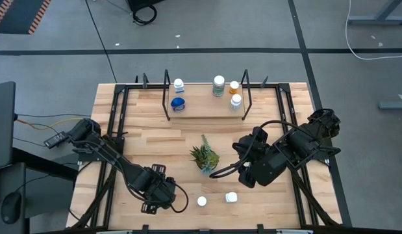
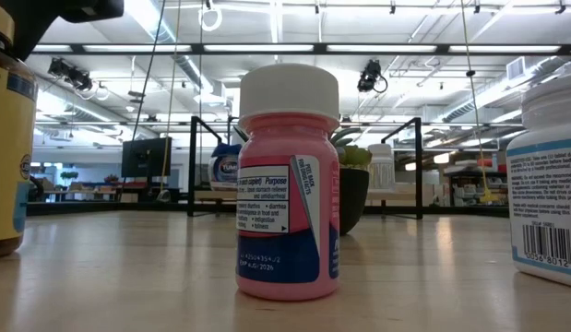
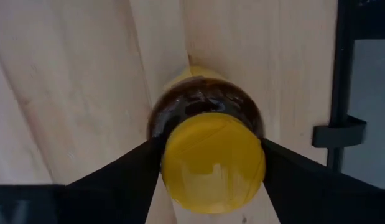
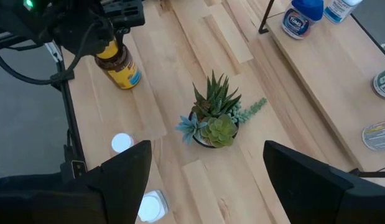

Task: Pick and place medicine bottles onto shelf by color
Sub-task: Put the yellow pill bottle on the shelf

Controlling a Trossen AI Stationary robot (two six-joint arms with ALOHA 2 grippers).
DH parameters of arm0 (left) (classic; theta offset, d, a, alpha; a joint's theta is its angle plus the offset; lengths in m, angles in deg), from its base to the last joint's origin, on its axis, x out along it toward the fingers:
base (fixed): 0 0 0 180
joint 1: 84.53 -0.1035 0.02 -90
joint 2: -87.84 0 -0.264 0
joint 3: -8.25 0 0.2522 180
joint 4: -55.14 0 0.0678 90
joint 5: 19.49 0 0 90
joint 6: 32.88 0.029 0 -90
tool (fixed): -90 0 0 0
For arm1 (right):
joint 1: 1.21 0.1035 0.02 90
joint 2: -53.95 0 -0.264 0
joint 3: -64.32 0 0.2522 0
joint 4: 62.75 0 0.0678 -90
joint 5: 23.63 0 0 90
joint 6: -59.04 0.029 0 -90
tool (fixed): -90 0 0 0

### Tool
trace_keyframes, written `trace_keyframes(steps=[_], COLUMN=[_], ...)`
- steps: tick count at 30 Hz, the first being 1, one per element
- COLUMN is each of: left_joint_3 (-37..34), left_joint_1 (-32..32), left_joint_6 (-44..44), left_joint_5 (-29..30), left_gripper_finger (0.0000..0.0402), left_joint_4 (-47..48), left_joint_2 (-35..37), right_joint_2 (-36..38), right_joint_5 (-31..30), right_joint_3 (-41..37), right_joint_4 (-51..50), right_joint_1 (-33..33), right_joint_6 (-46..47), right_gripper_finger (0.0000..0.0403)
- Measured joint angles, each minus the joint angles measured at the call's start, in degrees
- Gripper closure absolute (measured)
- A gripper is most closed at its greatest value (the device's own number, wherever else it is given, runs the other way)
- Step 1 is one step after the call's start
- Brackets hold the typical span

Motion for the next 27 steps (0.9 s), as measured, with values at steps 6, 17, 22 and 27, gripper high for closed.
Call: trace_keyframes(steps=[6, 17, 22, 27], left_joint_3=[0.13, 6.13, 15.44, 22.95], left_joint_1=[-1.53, -13.49, -22.44, -33.12], left_joint_6=[0.06, 7.46, 17.68, 27.31], left_joint_5=[-0.34, 3.35, 3.93, 4.89], left_gripper_finger=[0.0178, 0.0175, 0.0181, 0.0171], left_joint_4=[-0.23, 11.33, 16.44, 16.67], left_joint_2=[-0.44, 2.19, 2.66, 2.73], right_joint_2=[-0.02, -0.02, -0.02, -0.02], right_joint_5=[0.64, 1.39, 1.48, 1.19], right_joint_3=[0.00, 0.00, 0.00, 0.00], right_joint_4=[0.00, 0.00, 0.01, -0.01], right_joint_1=[0.00, 0.00, 0.00, -0.64], right_joint_6=[-0.30, -1.29, -1.34, -1.73], right_gripper_finger=[0.0086, 0.0086, 0.0086, 0.0086])
